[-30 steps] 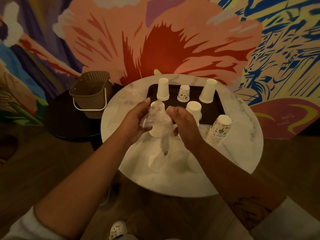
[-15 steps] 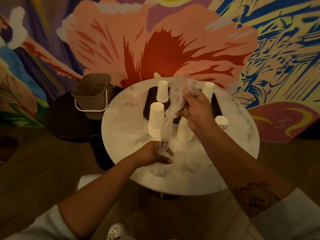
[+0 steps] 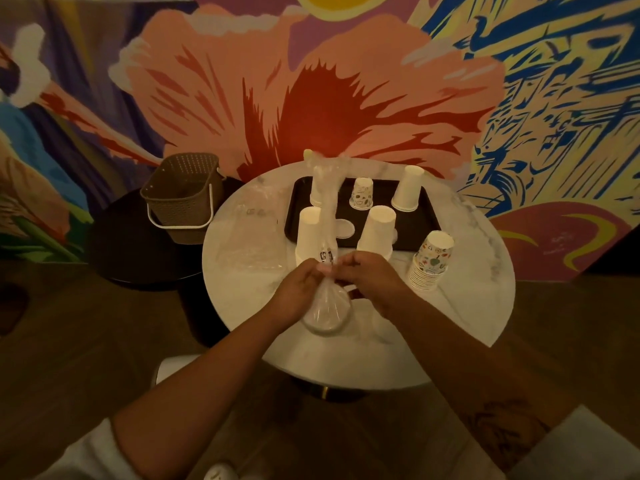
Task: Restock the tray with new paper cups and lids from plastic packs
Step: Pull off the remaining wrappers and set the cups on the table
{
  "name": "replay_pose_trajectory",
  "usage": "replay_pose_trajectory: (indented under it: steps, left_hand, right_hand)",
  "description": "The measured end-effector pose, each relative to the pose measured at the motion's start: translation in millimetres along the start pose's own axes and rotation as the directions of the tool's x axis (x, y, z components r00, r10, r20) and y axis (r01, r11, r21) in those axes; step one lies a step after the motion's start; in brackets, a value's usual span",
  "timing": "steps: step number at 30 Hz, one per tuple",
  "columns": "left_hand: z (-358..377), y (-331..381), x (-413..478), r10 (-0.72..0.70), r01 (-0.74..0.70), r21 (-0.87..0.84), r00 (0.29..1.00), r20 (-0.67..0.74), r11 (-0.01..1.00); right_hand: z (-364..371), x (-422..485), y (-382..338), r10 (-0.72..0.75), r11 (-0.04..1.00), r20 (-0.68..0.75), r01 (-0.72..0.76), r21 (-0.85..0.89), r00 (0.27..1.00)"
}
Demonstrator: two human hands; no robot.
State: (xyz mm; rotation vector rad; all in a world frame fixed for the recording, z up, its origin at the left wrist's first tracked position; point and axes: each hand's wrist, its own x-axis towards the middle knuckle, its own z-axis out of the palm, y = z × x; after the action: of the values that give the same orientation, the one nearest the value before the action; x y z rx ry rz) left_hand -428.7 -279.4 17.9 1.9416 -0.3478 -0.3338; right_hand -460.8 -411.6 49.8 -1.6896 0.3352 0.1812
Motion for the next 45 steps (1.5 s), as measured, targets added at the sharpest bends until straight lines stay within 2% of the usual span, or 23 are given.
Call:
replay_pose_trajectory:
  steps: [2,6,10,12,15,17,19,22,26,28,29,32,33,36,38,41,42,45]
  left_hand:
    - [-2.9,-3.3,6.0,0.025,-0.022,0.041,0.997,-0.067,0.999]
    - [-11.3,-10.2,6.0,0.04,-0.049,-0.051,0.984,-0.172,0.997]
    - [-27.7,-15.6,4.1,-0.081,0.005,-0.22,0.937,-0.34,0.975]
    - [-34.2,-16.3,2.4,-0.073,0.01,-0.212,0.953,-0.293,0.977]
    - [-21.2,-3.9,5.8,-0.026,0.014,-0.143,0.996,-0.085,0.99]
    - [-8.2,4.4,9.2,0.026,-0.023,0.029,0.993,-0.112,0.999]
    - [-1.4,5.9,9.2,0.087,-0.068,0.102,0.975,-0.205,0.993]
    - [-1.5,-4.5,3.1,0.071,-0.084,-0.035,0.958,-0.278,0.996]
    - [-5.8,-16.6,0.0,0.013,-0.06,-0.12,0.933,-0.359,0.991]
    - [-6.0,-13.5,-2.7,-0.003,-0.067,-0.219,0.952,-0.306,0.973]
    - [-5.8,-10.6,-3.6,0.012,-0.061,-0.185,0.967,-0.253,0.981]
    - [-0.2,-7.2,-4.9,0.117,-0.111,0.054,0.987,-0.11,0.992]
    - [1.2,-6.3,-5.4,0.123,-0.118,0.053,0.987,-0.1,0.992]
    - [1.8,-7.8,-4.6,0.055,-0.073,-0.117,0.987,-0.151,0.99]
    - [-2.4,-6.3,-4.3,-0.011,-0.046,-0.288,0.981,-0.193,0.956]
    - [-7.3,5.0,-4.2,-0.08,0.004,-0.616,0.992,-0.096,0.788]
    - [-8.3,9.3,-4.1,-0.079,0.019,-0.652,0.995,-0.062,0.758]
    - [-11.7,16.9,2.5,-0.049,-0.005,-0.497,0.994,-0.094,0.868]
  right_hand:
    - [5.5,0.7,2.1,-0.047,0.999,-0.041,0.046,-0.025,0.998]
    - [5.2,1.9,0.3,-0.075,0.997,-0.042,0.075,-0.019,0.996]
    - [-0.1,4.3,0.7,-0.013,0.992,-0.138,0.03,0.12,0.99]
    - [-5.8,4.6,0.9,-0.008,0.995,-0.167,0.024,0.093,0.986]
    - [0.2,3.1,2.1,-0.05,0.998,-0.096,0.046,-0.041,0.994]
    - [11.3,1.8,4.6,-0.083,0.992,-0.05,0.078,-0.1,0.995]
    - [16.6,0.9,5.9,-0.096,0.991,-0.054,0.091,-0.102,0.994]
    - [12.2,-1.6,6.1,-0.061,0.998,-0.035,0.062,0.021,0.998]
    - [9.0,-5.9,11.3,-0.011,0.995,0.02,0.009,0.099,1.0]
    - [8.9,-7.4,12.3,0.011,0.994,0.012,-0.013,0.109,1.0]
    - [8.8,-7.8,11.2,0.011,0.995,-0.003,-0.011,0.097,1.0]
    - [9.0,-9.0,2.6,-0.068,0.996,-0.086,0.073,0.049,0.994]
    - [9.7,-9.2,0.2,-0.113,0.993,-0.132,0.118,0.03,0.985]
    - [11.3,-6.9,2.1,-0.16,0.985,-0.251,0.172,0.026,0.955]
    - [12.9,-6.5,7.6,-0.124,0.986,-0.249,0.148,0.08,0.961]
    - [13.2,-4.4,12.6,-0.129,0.986,-0.189,0.146,0.082,0.974]
    - [13.0,-4.0,12.7,-0.139,0.986,-0.155,0.152,0.073,0.978]
    - [12.3,-2.7,13.2,-0.134,0.991,-0.057,0.135,0.02,0.989]
